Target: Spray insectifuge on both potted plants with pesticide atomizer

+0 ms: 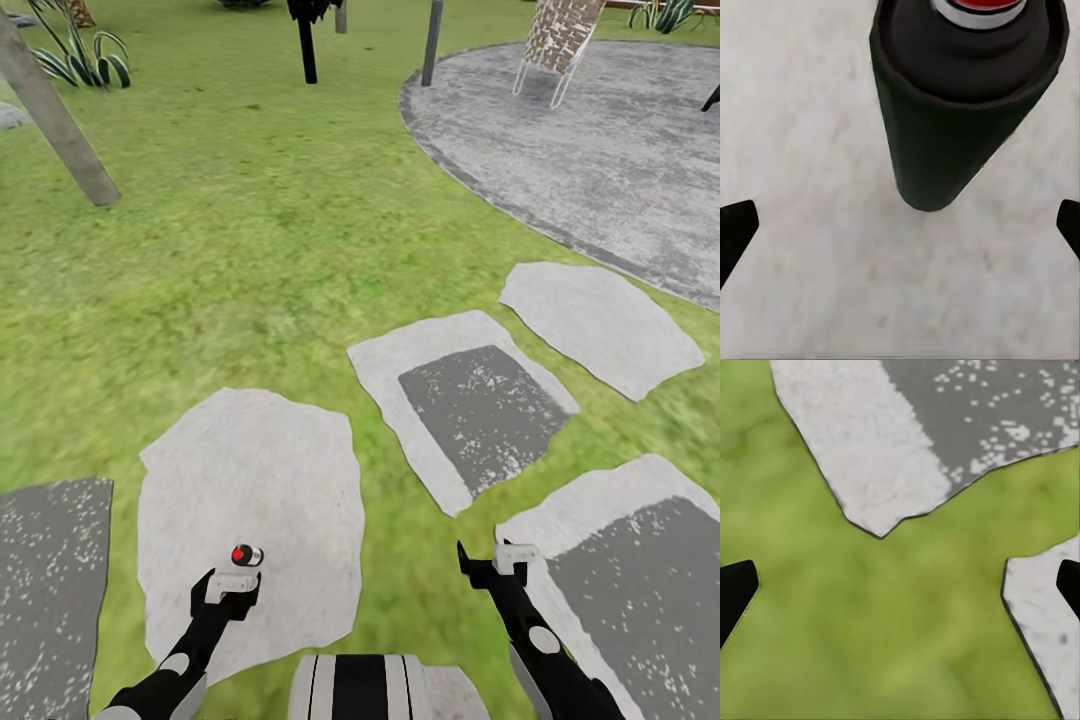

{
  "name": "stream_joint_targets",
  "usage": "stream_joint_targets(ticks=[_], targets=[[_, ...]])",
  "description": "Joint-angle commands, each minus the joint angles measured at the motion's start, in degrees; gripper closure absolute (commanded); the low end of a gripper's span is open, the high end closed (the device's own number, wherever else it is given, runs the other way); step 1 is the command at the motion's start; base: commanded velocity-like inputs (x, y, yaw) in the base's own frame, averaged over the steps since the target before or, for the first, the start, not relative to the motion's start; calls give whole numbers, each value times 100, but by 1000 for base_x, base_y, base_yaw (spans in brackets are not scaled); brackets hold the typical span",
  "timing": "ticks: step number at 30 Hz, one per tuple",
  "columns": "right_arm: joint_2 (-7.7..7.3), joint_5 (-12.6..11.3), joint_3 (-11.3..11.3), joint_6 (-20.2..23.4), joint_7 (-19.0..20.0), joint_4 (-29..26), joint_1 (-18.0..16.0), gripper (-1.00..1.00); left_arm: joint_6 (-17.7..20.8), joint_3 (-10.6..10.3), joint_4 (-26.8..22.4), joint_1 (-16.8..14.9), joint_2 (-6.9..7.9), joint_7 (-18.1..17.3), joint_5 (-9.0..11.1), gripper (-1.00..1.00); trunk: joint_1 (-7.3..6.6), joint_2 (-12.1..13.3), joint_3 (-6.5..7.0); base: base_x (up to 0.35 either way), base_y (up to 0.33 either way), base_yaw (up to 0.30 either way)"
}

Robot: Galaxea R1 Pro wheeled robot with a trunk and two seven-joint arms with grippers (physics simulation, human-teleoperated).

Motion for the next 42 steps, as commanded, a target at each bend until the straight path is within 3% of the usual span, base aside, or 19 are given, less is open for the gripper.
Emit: stream_joint_targets(ticks=[1, 13, 42], targets=[[-1, 9, -1, -17, 7, 3, -1, -100, -18, -38, 6, -3, 2, 3, 32, -100, -1, -1, -3, 8, -4, 67], [-2, 9, -1, -17, 14, 19, 1, -100, -18, -42, 6, -3, 3, 3, 30, -100, -1, -1, 9, 1, -1, 10], [-2, 11, -1, -17, 15, 21, 1, -100, -18, -47, 5, -3, -2, 3, 27, -100, -1, -1, 257, 0, 0, 0]])
